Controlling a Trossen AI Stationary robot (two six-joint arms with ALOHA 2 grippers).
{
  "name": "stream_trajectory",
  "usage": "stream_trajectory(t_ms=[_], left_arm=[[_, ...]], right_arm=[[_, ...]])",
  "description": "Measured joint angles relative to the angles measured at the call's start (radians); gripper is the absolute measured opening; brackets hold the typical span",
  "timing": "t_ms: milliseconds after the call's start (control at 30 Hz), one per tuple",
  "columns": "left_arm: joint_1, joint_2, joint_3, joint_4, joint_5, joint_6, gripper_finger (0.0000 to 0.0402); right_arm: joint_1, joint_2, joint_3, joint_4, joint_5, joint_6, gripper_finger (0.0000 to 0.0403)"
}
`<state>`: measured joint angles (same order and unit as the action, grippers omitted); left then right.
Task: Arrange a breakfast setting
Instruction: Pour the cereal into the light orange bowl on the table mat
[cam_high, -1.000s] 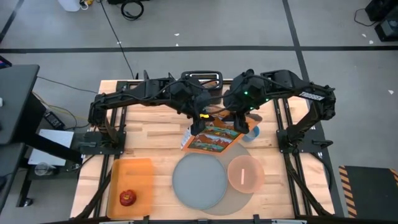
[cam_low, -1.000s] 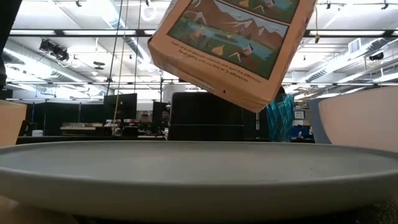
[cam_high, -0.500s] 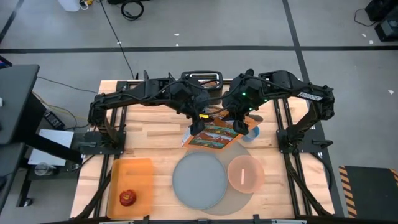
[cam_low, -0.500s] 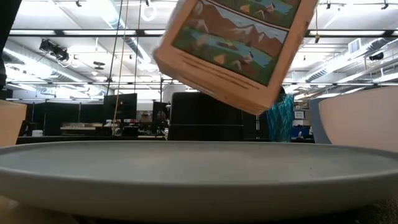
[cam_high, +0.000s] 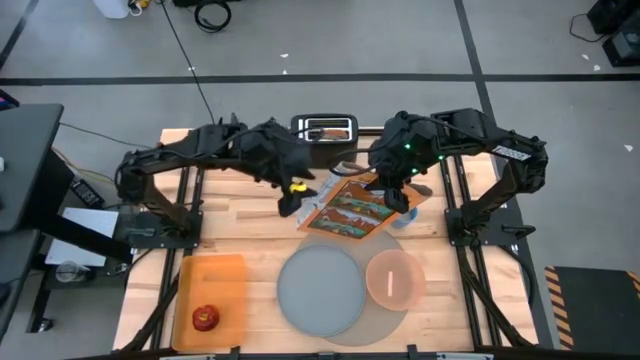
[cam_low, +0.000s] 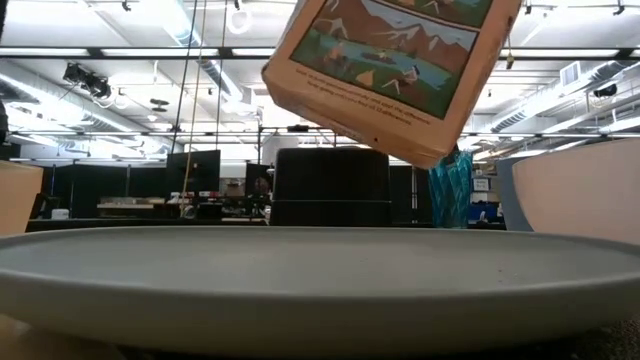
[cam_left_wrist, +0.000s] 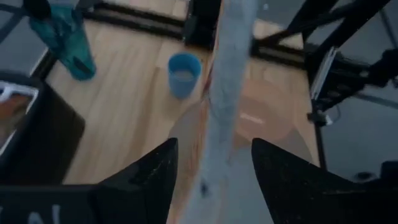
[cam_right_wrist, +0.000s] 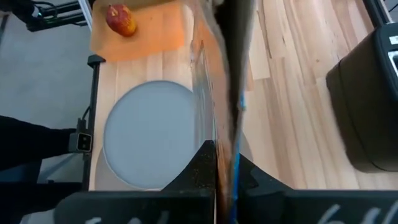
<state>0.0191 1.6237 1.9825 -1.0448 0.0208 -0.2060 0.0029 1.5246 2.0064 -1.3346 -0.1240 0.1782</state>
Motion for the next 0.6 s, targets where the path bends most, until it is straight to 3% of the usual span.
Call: stream_trajectory(t_ms=[233, 400, 600], left_arm=[[-0.028, -0.228, -0.446, 0.297, -0.002, -0.114, 0.0193], [-0.044, -0.410, -0.761, 0.557, -0.083, -0.211, 0.0182], [-0.072, -0.426, -0.959, 0.828, -0.067, -0.315, 0.0208]], right_arm=[[-0.005, -0.035, 0.000, -0.008, 0.004, 0.013, 0.0008], [-0.005, -0.041, 0.000, -0.008, -0.006, 0.025, 0.0008], [-0.005, -0.040, 0.000, -0.008, -0.023, 0.034, 0.0008]])
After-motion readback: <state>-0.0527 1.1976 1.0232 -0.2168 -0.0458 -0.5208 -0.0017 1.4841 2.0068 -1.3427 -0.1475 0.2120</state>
